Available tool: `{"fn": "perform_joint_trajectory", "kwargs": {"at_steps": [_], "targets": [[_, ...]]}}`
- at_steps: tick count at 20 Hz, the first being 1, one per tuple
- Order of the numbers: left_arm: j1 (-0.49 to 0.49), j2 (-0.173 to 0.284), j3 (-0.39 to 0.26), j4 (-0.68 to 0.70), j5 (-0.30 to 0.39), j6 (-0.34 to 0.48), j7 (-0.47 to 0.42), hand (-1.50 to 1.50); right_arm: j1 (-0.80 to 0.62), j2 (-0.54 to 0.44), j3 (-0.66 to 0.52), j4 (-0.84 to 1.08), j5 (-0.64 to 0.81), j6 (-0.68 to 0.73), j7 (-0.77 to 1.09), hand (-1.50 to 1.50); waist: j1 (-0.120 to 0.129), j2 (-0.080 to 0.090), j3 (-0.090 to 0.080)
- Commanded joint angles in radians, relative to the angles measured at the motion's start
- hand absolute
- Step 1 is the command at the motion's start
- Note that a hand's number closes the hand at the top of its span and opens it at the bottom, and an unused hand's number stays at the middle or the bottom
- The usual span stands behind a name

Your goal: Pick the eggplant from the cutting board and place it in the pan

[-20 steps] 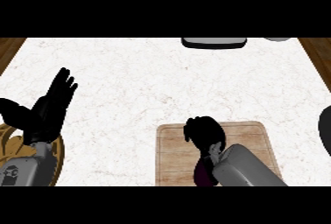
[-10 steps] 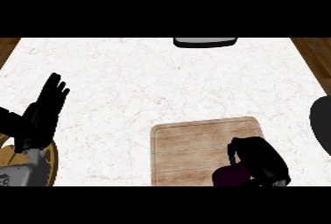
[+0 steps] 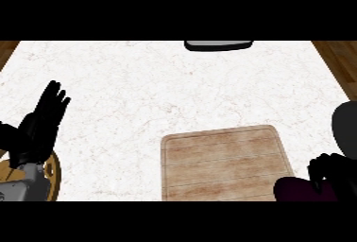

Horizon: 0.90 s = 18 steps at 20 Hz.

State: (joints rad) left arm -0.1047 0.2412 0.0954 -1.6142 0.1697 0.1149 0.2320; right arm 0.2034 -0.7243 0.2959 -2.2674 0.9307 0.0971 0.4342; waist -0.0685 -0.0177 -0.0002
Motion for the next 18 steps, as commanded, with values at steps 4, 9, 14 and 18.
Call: {"fn": "perform_joint_trajectory", "kwargs": {"at_steps": [4,9,14,18], "targets": [[-0.003,-0.038,-0.044,-0.032,-0.023,0.016,0.02,0.0,0.221,-0.061,-0.285,-0.284,-0.112,-0.003,0.001,1.5,0.027,0.009,0.0],[-0.017,-0.02,-0.037,-0.027,-0.027,0.001,0.023,0.0,0.178,-0.01,-0.485,-0.143,-0.264,-0.032,-0.105,1.5,0.04,0.012,0.001],[-0.078,-0.052,-0.052,0.038,-0.054,0.026,0.009,0.0,0.085,0.012,-0.669,0.072,-0.381,-0.043,-0.207,1.5,0.051,0.017,0.001],[-0.095,-0.046,-0.047,0.036,-0.044,0.013,0.027,0.0,0.062,-0.023,-0.832,0.325,-0.5,-0.046,-0.413,1.5,0.058,0.018,0.001]]}}
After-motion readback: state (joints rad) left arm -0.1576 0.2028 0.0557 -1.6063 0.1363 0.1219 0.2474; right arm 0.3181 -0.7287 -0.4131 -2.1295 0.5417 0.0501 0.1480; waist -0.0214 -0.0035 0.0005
